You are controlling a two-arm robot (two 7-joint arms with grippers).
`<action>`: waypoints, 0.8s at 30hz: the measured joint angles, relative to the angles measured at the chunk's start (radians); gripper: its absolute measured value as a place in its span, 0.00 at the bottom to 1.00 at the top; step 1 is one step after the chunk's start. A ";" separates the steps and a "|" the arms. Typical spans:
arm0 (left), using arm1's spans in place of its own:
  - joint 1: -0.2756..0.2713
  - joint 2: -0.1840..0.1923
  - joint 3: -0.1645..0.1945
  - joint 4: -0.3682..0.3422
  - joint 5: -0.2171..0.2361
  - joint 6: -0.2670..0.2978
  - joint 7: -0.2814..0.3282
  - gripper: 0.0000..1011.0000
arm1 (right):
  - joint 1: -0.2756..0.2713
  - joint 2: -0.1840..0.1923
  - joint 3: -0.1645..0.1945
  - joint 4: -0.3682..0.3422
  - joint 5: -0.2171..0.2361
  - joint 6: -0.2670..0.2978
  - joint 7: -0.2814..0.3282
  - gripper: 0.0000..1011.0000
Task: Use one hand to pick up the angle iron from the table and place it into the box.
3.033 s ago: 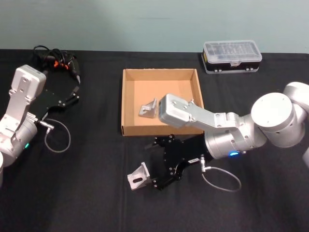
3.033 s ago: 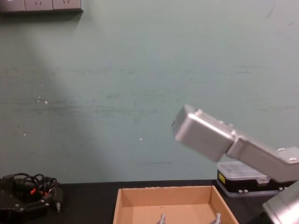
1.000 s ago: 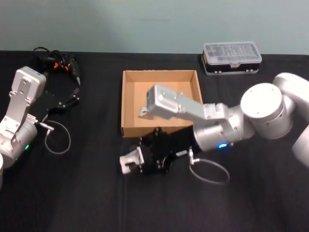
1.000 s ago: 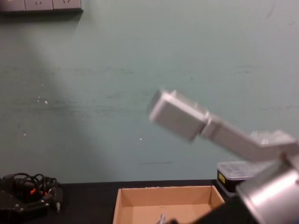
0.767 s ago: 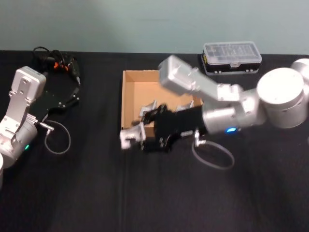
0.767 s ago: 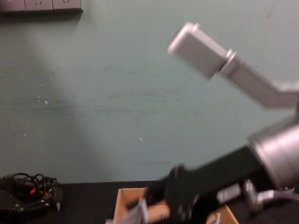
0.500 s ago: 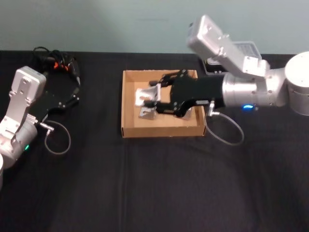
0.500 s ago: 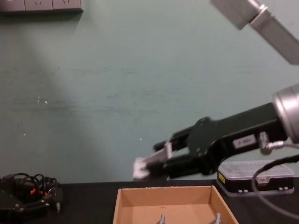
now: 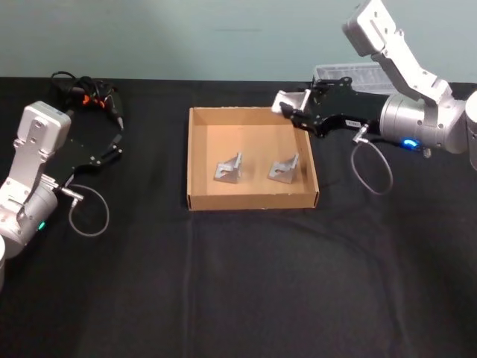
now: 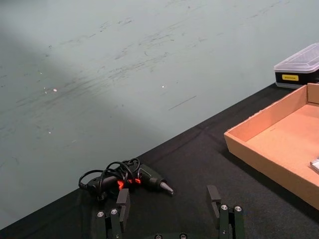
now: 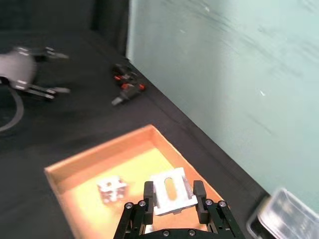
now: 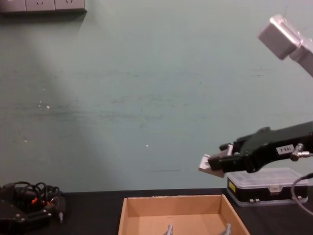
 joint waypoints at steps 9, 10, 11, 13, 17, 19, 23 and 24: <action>0.000 0.000 0.000 0.000 0.000 0.000 0.000 0.99 | 0.022 -0.052 0.008 0.123 -0.029 -0.004 -0.009 0.48; 0.000 0.000 0.000 0.000 0.000 0.000 0.000 0.99 | 0.028 -0.062 0.007 0.145 -0.033 -0.008 -0.004 0.48; 0.000 0.000 0.000 0.000 0.000 0.000 0.000 0.99 | 0.032 -0.067 0.006 0.158 -0.036 -0.010 -0.002 0.48; 0.000 0.000 0.000 0.000 0.000 0.000 0.000 0.99 | 0.042 -0.083 0.000 0.190 -0.045 -0.017 0.011 0.48; 0.000 0.000 0.000 0.000 0.000 0.000 0.000 0.99 | 0.056 -0.105 -0.010 0.231 -0.060 -0.028 0.030 0.48; 0.000 0.000 0.000 0.000 0.000 0.000 0.000 0.99 | 0.061 -0.115 -0.016 0.245 -0.067 -0.032 0.038 0.48; 0.000 0.000 0.000 0.000 0.000 0.000 0.000 0.99 | 0.076 -0.146 -0.034 0.289 -0.089 -0.043 0.062 0.48; 0.000 0.000 0.000 0.000 0.000 0.000 0.000 0.99 | 0.076 -0.146 -0.034 0.289 -0.089 -0.043 0.062 0.48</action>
